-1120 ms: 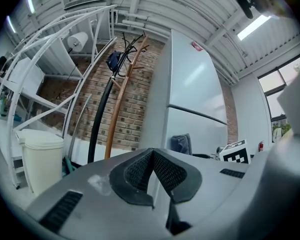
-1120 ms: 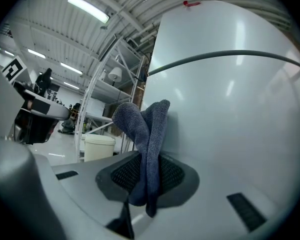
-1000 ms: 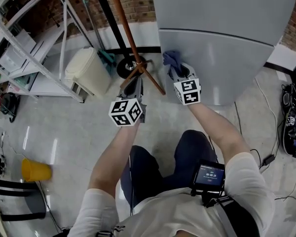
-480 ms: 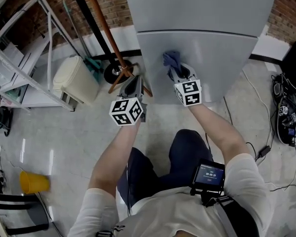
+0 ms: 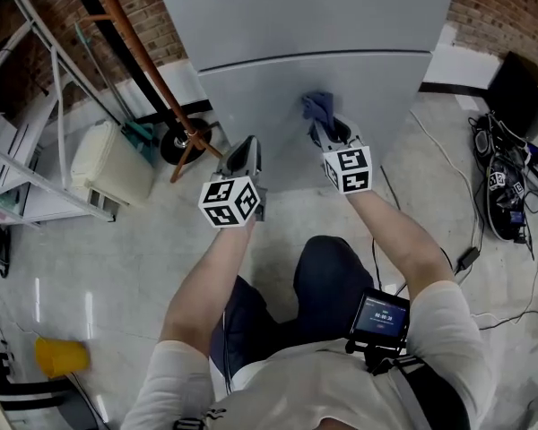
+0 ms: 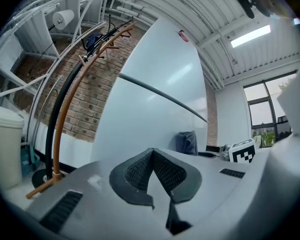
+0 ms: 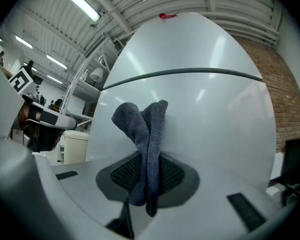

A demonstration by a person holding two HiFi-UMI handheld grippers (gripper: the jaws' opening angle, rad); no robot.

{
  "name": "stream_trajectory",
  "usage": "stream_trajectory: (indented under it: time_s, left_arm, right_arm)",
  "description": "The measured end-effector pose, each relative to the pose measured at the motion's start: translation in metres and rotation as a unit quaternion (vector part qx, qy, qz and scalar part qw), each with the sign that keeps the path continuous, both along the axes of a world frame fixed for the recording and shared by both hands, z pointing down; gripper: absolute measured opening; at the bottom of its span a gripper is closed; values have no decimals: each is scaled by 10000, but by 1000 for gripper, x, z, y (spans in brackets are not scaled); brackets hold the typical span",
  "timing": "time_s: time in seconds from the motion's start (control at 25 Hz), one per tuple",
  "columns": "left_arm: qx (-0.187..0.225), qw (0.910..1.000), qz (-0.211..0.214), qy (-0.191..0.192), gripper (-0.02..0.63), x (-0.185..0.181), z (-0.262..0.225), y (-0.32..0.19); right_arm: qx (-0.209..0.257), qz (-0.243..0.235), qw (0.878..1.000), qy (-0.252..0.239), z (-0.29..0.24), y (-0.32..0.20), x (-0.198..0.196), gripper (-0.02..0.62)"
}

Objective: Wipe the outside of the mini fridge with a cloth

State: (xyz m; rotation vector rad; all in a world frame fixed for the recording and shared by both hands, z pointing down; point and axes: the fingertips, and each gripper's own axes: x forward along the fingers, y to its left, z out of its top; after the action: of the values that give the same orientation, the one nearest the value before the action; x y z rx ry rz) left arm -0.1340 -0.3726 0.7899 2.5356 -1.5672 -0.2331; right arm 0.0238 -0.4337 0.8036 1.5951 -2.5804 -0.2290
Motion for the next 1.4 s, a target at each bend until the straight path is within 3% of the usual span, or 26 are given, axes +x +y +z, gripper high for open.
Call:
stream_trajectory:
  time_s: [0.52, 0.92, 1.2, 1.4]
  left_arm:
    - [-48, 9991, 430, -35, 0, 74, 11, -17]
    - [-117, 9969, 774, -70, 0, 132, 19, -25]
    - [-121, 9968, 795, -51, 0, 144, 19, -26]
    - [-132, 9983, 574, -26, 0, 117, 22, -26]
  right_arm:
    - [-8, 849, 9963, -151, 6, -15, 128, 74]
    - [-242, 1552, 9866, -430, 20, -25, 218, 74]
    - [-289, 1499, 9874, -419, 22, -24, 223, 74]
    - [-217, 1092, 9930, -402, 22, -9, 178, 74]
